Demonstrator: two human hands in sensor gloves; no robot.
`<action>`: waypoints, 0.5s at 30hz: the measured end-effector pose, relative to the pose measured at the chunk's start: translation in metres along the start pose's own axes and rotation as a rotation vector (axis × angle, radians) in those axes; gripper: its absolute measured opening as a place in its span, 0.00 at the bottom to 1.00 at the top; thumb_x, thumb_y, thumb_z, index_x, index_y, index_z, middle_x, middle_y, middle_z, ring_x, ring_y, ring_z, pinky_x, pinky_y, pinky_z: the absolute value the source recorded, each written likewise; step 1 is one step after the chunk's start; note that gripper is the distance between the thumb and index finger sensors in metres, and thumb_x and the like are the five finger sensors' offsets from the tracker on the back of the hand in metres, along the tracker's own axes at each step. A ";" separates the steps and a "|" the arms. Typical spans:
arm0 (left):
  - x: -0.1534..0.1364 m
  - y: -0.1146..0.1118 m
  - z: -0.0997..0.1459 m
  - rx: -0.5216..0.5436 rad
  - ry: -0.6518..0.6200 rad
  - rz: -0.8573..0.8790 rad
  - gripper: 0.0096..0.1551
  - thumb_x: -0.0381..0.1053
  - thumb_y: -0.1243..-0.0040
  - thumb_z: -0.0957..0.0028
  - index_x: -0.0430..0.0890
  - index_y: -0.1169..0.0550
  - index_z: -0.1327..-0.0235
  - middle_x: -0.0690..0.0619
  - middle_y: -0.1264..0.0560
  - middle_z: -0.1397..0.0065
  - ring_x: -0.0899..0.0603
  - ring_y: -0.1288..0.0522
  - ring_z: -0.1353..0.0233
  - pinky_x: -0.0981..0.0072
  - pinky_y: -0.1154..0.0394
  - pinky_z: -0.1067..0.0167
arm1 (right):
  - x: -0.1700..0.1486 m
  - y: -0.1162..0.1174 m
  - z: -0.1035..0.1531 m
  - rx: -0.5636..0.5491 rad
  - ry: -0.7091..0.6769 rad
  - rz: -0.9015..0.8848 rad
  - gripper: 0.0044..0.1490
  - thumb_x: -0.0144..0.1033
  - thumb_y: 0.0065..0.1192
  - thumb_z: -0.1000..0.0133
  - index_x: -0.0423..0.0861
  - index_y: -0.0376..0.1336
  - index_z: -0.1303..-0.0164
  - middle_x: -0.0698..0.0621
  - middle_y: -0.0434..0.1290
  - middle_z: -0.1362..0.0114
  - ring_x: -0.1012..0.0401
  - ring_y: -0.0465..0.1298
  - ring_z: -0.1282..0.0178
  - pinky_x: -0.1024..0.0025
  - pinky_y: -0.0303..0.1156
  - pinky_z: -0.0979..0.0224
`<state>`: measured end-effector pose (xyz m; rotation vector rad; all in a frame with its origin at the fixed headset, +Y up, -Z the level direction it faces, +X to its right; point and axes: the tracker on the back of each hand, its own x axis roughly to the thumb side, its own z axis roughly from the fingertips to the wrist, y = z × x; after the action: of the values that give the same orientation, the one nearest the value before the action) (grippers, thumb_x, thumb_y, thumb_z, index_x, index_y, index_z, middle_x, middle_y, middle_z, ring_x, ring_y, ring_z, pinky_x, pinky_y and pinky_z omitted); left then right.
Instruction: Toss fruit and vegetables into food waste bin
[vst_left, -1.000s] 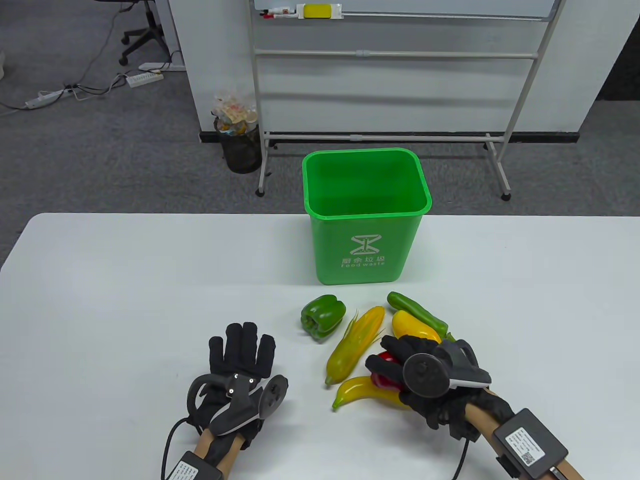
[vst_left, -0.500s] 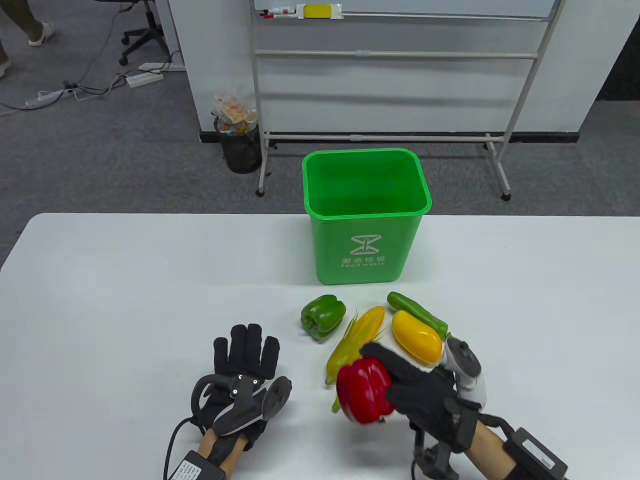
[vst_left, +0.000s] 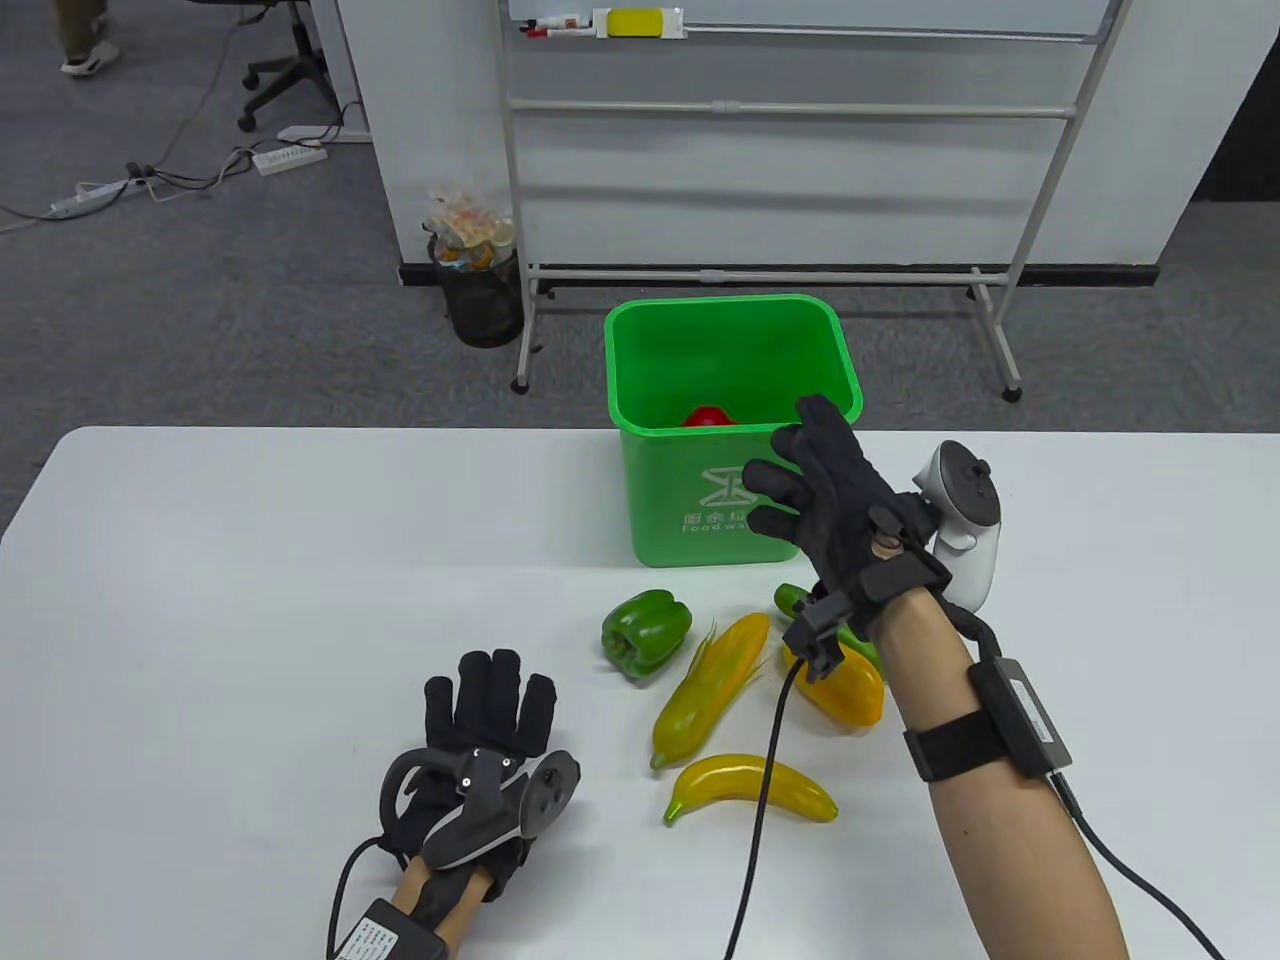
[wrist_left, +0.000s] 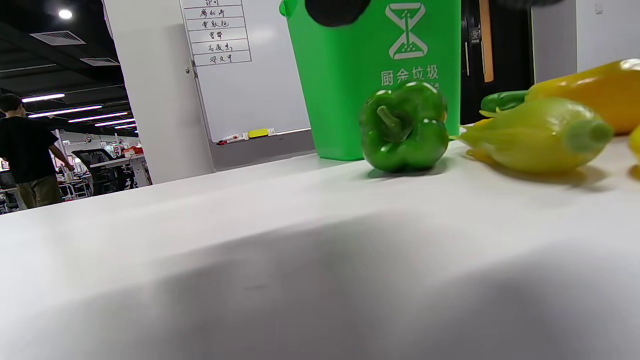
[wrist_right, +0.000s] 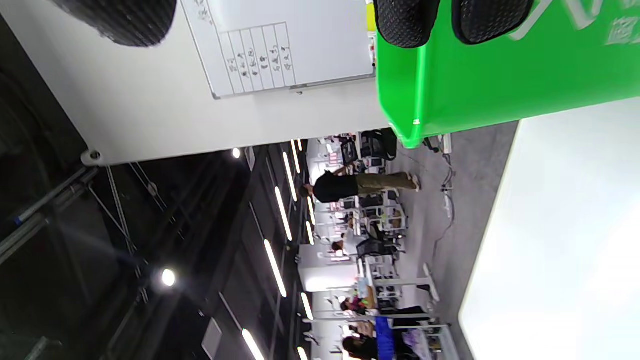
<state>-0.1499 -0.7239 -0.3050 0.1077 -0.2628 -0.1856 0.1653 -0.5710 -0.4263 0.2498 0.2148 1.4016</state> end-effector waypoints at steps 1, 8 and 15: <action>0.000 0.000 0.000 -0.003 0.000 0.004 0.52 0.72 0.57 0.58 0.47 0.46 0.23 0.34 0.60 0.18 0.23 0.57 0.19 0.21 0.55 0.30 | -0.001 -0.001 0.004 -0.003 -0.009 0.017 0.57 0.59 0.51 0.45 0.47 0.30 0.19 0.36 0.35 0.16 0.34 0.52 0.15 0.29 0.53 0.23; 0.007 0.004 -0.001 0.010 -0.009 0.000 0.52 0.72 0.57 0.58 0.47 0.46 0.23 0.34 0.60 0.18 0.22 0.57 0.19 0.21 0.55 0.30 | -0.005 0.010 0.041 0.018 -0.101 0.535 0.50 0.53 0.58 0.47 0.45 0.46 0.19 0.38 0.49 0.16 0.37 0.60 0.19 0.32 0.57 0.25; 0.007 0.002 0.000 0.001 -0.010 -0.009 0.52 0.72 0.57 0.58 0.47 0.46 0.23 0.34 0.60 0.18 0.22 0.57 0.19 0.21 0.55 0.30 | -0.048 0.051 0.079 0.149 -0.196 1.169 0.51 0.49 0.67 0.51 0.45 0.51 0.21 0.41 0.54 0.17 0.40 0.63 0.21 0.36 0.60 0.25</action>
<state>-0.1433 -0.7237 -0.3032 0.1086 -0.2722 -0.1949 0.1329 -0.6148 -0.3358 0.7026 -0.0163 2.4991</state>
